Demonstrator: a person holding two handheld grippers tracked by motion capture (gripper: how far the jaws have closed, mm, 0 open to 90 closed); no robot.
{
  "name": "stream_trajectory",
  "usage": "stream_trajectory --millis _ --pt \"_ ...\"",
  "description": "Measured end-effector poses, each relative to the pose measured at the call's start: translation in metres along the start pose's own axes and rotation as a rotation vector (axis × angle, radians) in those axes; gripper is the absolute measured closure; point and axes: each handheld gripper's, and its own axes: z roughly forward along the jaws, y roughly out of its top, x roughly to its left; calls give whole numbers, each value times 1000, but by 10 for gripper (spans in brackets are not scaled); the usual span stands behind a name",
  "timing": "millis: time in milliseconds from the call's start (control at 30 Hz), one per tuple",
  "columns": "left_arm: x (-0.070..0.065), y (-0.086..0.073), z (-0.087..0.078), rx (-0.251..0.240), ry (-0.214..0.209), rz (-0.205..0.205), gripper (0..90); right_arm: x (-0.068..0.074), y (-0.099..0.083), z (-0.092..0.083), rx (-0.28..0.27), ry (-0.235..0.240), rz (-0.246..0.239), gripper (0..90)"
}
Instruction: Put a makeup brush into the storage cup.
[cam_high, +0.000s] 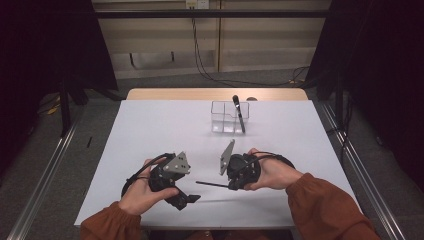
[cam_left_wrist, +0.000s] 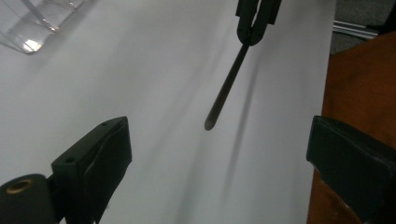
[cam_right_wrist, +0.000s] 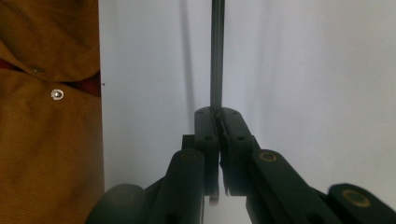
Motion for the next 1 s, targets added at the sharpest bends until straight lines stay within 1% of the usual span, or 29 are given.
stream_trajectory --millis 67,100,133,200,267,333,367,400,433,500,533,567,600,667,700,733,767,800,933,967,1000 --pt "-1 -1 4 34 -22 -6 83 2 1 2 13 3 -3 868" --pt "-2 -1 7 44 -23 -7 86 3 1 3 16 6 -10 868" --pt "-1 -1 8 53 -23 4 88 3 2 4 19 8 -10 868" --pt "-1 0 11 65 -17 11 119 3 3 6 21 12 -22 868" --pt "-1 2 13 67 -16 28 105 4 5 7 29 16 -23 868" --pt "0 3 15 73 -39 31 103 4 6 8 27 17 -32 867" --pt "1 3 17 75 -41 29 103 5 7 8 31 18 -30 867" --pt "1 3 18 80 -49 38 103 5 8 9 32 20 -29 868" --pt "2 3 19 79 -54 42 102 4 8 9 28 17 -40 868" --pt "2 4 21 90 -58 43 102 5 9 9 32 17 -38 867" --pt "1 4 22 97 -53 52 102 6 9 10 36 22 -37 867" --pt "1 4 23 101 -51 50 102 6 9 9 38 22 -37 867" --pt "1 5 24 108 -59 49 102 5 8 10 34 20 -39 867" --pt "0 5 26 113 -59 52 102 5 8 10 30 26 -40 868" --pt "0 5 26 127 -66 53 124 3 8 10 27 30 -42 867" --pt "1 6 27 127 -72 47 169 3 7 10 25 31 -36 867" --pt "1 6 27 119 -66 32 200 3 7 11 26 30 -32 868" --pt "2 6 27 120 -67 23 212 3 7 12 23 31 -38 867" --pt "4 9 26 127 -55 20 309 6 8 13 33 39 -44 867" --pt "4 10 27 134 -55 23 342 6 8 14 29 39 -47 868" --pt "4 11 27 137 -56 21 357 6 9 13 27 40 -49 868"
